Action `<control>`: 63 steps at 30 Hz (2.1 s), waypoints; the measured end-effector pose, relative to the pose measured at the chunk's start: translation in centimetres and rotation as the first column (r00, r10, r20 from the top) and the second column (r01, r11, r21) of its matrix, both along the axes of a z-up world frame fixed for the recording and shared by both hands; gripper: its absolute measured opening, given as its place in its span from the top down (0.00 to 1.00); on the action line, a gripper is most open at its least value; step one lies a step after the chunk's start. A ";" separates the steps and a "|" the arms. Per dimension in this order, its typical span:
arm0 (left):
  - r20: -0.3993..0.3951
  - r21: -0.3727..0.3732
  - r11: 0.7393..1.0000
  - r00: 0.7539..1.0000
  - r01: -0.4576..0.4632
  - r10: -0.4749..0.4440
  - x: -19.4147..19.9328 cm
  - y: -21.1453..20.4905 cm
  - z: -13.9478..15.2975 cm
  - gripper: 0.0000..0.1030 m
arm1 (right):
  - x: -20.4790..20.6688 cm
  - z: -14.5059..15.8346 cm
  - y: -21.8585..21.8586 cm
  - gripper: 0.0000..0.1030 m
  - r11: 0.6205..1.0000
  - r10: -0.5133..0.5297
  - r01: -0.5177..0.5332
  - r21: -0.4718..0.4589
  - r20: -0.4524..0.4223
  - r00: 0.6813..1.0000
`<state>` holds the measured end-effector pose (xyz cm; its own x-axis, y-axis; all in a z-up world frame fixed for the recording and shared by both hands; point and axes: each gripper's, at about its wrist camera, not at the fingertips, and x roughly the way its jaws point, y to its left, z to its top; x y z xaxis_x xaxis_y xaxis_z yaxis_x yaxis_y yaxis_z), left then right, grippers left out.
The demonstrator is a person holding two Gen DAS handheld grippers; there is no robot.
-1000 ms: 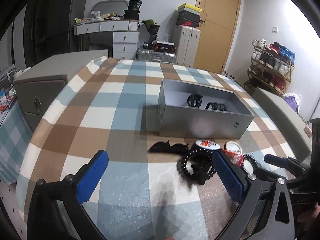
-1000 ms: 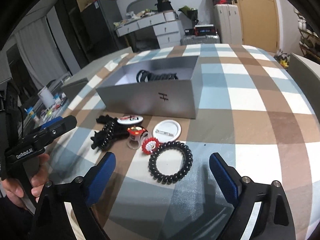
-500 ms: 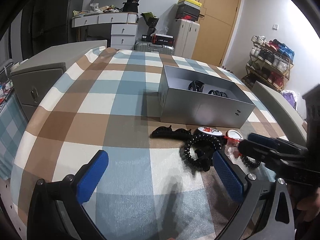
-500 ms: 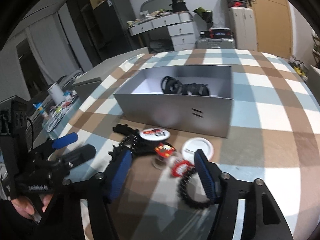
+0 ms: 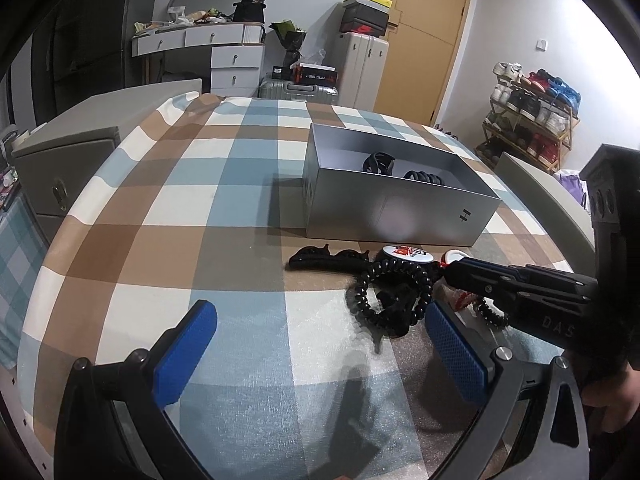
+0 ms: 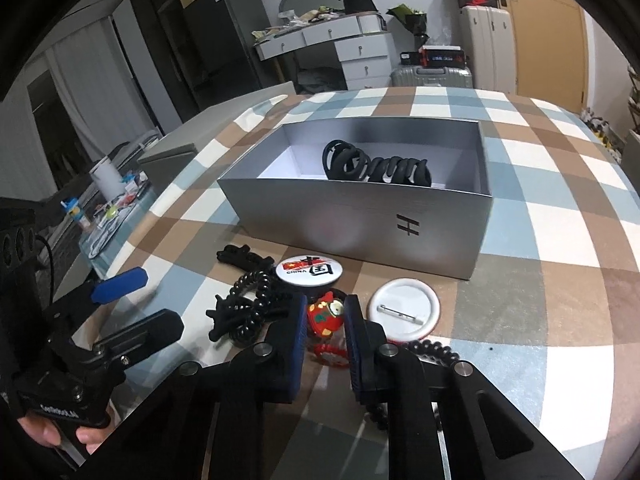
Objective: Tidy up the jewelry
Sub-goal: 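Grasp the red-and-white figurine charm with the right tool, then carry the figurine charm into the silver box and open the right tool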
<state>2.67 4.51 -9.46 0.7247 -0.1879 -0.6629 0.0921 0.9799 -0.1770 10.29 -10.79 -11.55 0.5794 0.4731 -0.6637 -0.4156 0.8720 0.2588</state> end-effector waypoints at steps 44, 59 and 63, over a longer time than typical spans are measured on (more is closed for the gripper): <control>-0.163 0.024 0.898 0.888 0.440 -0.431 3.5 -10.5 -0.4 0.75 | -4.8 2.1 -12.3 0.83 0.946 -0.194 0.165 0.280 0.077 0.978; -0.106 0.034 0.903 0.900 0.428 -0.423 2.5 -9.9 1.4 0.91 | -4.7 3.0 -11.7 0.83 0.949 -0.181 0.150 0.278 0.089 0.979; -0.064 0.010 0.903 0.902 0.429 -0.427 2.1 -9.2 2.8 0.91 | -4.5 3.6 -11.1 0.83 0.952 -0.168 0.134 0.277 0.104 0.980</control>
<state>4.81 -4.74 -6.67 0.5373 -0.4551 -0.7101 0.4937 0.8523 -0.1728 5.80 -21.85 -7.93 0.7281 0.5234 -0.4426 -0.3283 0.8331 0.4451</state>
